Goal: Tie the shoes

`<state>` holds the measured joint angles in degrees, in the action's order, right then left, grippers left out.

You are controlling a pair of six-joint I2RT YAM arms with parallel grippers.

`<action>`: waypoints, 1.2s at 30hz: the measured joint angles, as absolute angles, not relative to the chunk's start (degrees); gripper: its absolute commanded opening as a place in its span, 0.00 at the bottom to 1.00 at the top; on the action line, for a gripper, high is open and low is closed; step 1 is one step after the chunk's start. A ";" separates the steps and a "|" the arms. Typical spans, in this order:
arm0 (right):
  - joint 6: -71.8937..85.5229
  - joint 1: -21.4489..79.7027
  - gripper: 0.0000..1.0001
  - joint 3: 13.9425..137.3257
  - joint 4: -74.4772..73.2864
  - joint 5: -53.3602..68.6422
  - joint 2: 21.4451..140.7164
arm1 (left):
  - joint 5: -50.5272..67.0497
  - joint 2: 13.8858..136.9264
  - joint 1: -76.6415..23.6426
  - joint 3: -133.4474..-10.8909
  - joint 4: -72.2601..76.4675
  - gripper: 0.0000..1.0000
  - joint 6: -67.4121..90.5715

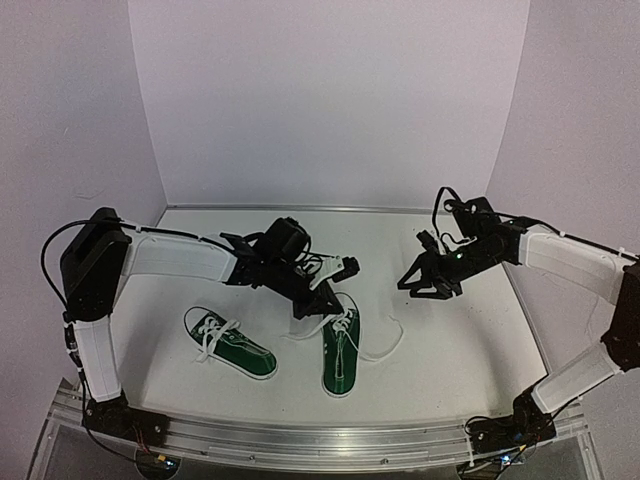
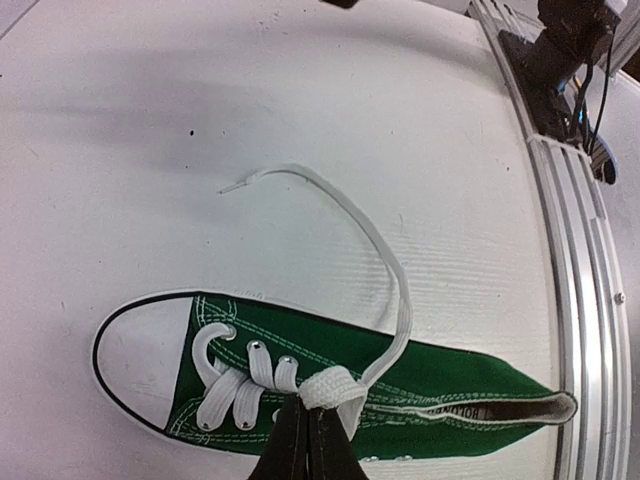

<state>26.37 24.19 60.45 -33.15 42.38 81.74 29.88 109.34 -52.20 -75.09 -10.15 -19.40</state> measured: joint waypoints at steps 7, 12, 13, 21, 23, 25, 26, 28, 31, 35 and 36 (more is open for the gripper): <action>27.67 26.85 0.33 60.31 -28.50 48.34 85.03 | 29.55 109.34 -53.03 -73.73 -5.21 0.00 -14.14; 28.14 31.85 0.27 60.58 -25.20 50.71 89.57 | 28.81 109.34 -53.65 -73.73 -3.11 0.00 -12.45; 28.20 32.76 0.27 60.82 -24.75 50.93 90.78 | 28.75 109.34 -53.71 -73.73 -2.91 0.00 -12.20; 28.23 35.49 0.29 62.55 -22.66 51.99 96.05 | 28.38 109.34 -54.04 -73.70 -2.44 0.00 -11.96; 28.22 35.46 0.29 63.18 -22.00 52.24 96.54 | 28.38 109.34 -54.08 -73.65 -2.44 0.00 -12.01; 28.21 35.46 0.28 63.91 -21.26 52.44 97.18 | 28.40 109.34 -54.12 -73.55 -2.41 0.00 -12.06; 28.21 35.46 0.28 64.21 -20.81 52.57 97.54 | 28.40 109.34 -54.13 -73.43 -2.37 0.00 -12.10; 28.21 35.46 0.27 64.75 -20.17 52.86 98.28 | 28.40 109.34 -54.15 -73.21 -2.36 0.00 -12.15; 28.18 35.53 0.24 65.23 -19.62 53.25 99.31 | 28.40 109.34 -54.24 -72.82 -2.28 0.00 -12.16; 28.22 35.67 0.11 65.25 -19.19 53.47 99.86 | 28.42 109.34 -54.32 -72.18 -1.92 0.00 -12.16; 28.08 35.68 0.08 65.25 -19.08 53.51 99.93 | 28.42 109.34 -54.34 -72.08 -1.79 0.00 -12.18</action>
<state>28.08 35.68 65.25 -19.08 53.51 99.93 28.42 109.34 -54.34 -72.08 -1.79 -12.18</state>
